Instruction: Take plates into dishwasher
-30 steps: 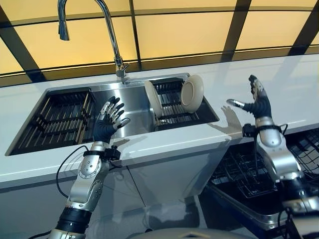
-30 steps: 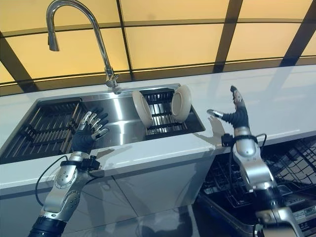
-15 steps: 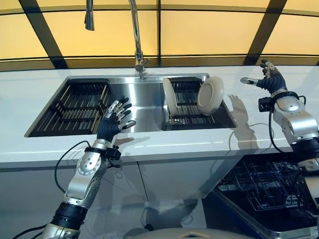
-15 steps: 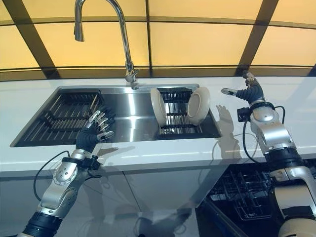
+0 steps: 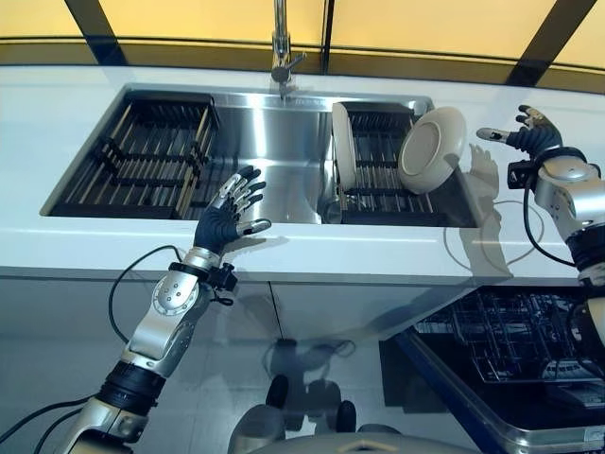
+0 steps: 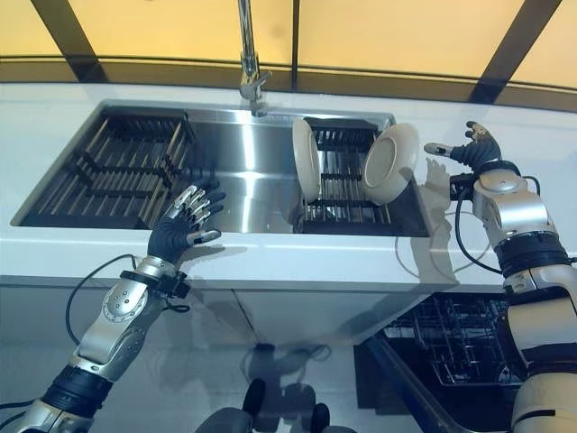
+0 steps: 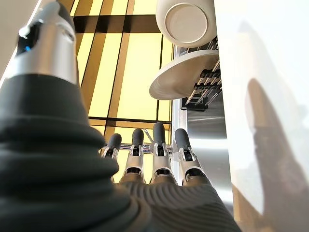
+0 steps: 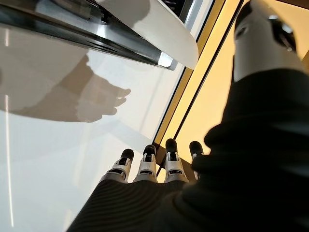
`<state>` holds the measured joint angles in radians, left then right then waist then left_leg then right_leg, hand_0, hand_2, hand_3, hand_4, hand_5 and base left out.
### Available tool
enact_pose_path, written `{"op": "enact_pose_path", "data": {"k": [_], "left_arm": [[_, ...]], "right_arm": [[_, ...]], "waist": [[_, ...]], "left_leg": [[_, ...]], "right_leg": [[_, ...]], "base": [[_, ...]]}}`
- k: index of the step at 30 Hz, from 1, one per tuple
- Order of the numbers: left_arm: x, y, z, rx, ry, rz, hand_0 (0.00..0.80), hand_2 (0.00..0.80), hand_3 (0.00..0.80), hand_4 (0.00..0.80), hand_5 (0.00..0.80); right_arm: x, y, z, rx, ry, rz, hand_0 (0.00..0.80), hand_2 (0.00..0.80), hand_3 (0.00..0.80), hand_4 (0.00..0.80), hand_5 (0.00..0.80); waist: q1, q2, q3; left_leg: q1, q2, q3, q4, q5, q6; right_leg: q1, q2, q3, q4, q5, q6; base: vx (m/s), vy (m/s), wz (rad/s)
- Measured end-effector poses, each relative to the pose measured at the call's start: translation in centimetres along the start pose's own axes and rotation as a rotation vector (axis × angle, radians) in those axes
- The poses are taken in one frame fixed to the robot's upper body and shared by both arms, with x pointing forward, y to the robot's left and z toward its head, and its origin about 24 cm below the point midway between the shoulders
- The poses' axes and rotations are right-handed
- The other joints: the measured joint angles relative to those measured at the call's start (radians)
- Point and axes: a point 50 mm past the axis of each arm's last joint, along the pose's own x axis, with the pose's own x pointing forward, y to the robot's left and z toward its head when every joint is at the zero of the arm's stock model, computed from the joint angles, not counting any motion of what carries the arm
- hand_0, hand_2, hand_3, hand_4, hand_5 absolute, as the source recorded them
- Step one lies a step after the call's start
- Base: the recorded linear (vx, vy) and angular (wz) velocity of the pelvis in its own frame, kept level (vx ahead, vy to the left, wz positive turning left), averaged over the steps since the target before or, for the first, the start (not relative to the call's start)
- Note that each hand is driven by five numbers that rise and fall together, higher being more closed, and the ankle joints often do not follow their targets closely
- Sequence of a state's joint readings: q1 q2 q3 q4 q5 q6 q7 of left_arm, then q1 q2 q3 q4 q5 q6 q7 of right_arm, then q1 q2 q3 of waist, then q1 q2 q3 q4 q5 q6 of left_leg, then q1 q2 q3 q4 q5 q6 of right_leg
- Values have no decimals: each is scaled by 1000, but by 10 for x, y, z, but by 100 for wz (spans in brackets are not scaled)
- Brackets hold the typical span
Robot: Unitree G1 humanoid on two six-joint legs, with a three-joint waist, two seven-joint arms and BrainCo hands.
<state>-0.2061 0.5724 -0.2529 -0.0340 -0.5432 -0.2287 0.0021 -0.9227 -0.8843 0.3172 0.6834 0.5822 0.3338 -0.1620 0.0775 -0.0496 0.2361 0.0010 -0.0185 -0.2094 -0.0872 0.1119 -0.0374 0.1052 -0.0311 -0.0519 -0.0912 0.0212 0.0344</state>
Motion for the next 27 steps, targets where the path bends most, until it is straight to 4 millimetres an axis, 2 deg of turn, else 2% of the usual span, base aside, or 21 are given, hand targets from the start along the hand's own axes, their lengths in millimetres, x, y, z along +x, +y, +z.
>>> {"op": "enact_pose_path", "data": {"k": [8,27], "left_arm": [[1,0,1,1,2,-5,0,0,0,0,0],[-2,0,-4,1,34,-6,0,0,0,0,0]], "right_arm": [[1,-17,2,8,20,-47,0,0,0,0,0],[2,-16,2,16,50,-26,0,0,0,0,0]], "waist": [[22,-1,32],[26,0,33]], "left_leg": [[25,-5,-8,0,0,1],[59,-10,-16,0,2,4]], "right_leg": [[30,-4,-10,0,-3,3],[70,-8,-12,0,-6,5]], "base": [[93,-11,3],[16,3,1]]}}
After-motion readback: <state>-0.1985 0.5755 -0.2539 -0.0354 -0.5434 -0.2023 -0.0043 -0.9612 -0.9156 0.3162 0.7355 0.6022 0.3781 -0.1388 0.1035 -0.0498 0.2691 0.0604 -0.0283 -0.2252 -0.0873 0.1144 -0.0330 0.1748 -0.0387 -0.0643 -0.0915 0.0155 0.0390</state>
